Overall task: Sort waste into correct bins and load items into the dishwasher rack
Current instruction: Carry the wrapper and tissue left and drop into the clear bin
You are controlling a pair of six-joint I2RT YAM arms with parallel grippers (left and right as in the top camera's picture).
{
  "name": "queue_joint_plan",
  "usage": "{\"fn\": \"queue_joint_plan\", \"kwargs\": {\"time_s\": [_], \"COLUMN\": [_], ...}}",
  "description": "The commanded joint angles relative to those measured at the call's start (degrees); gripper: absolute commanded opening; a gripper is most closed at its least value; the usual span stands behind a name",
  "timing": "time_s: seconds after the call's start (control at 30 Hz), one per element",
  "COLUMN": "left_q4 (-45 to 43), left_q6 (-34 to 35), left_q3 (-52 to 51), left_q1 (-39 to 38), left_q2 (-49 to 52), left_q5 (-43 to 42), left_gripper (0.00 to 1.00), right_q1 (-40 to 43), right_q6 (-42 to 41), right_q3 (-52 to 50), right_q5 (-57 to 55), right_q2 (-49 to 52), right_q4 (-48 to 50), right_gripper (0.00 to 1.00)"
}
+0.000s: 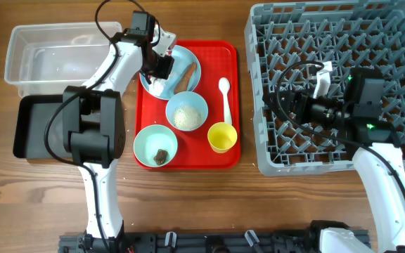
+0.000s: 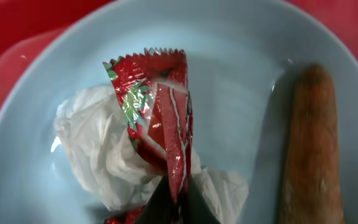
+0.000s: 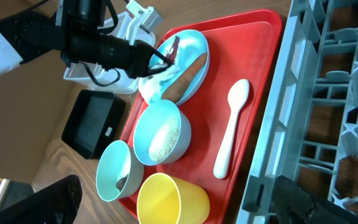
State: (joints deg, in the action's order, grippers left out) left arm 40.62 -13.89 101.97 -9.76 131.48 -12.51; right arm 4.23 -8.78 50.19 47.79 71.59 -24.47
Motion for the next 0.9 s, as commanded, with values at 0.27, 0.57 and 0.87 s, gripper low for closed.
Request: {"fn": "queue_joint_plan", "kwargs": {"time_s": [0.27, 0.57, 0.87], "left_q4": [3.4, 3.9, 1.1], "left_q6": [22.3, 31.1, 30.8], "left_q3": [11.5, 10.4, 12.3], "left_q1": [6.3, 19.4, 21.1], "left_q2": [-16.1, -11.1, -8.6], "left_q5": [5.6, 15.8, 10.8], "left_gripper": [0.04, 0.04, 1.00], "right_q1": [-0.2, -0.2, -0.2], "right_q6": [-0.4, -0.4, -0.4], "right_q3": [1.1, 1.1, 1.1], "right_q5": [1.2, 0.1, 0.1], "right_q2": [0.5, 0.5, 0.5], "right_q4": [0.0, 0.1, 0.0], "right_gripper": [1.00, 1.00, 0.99]}}
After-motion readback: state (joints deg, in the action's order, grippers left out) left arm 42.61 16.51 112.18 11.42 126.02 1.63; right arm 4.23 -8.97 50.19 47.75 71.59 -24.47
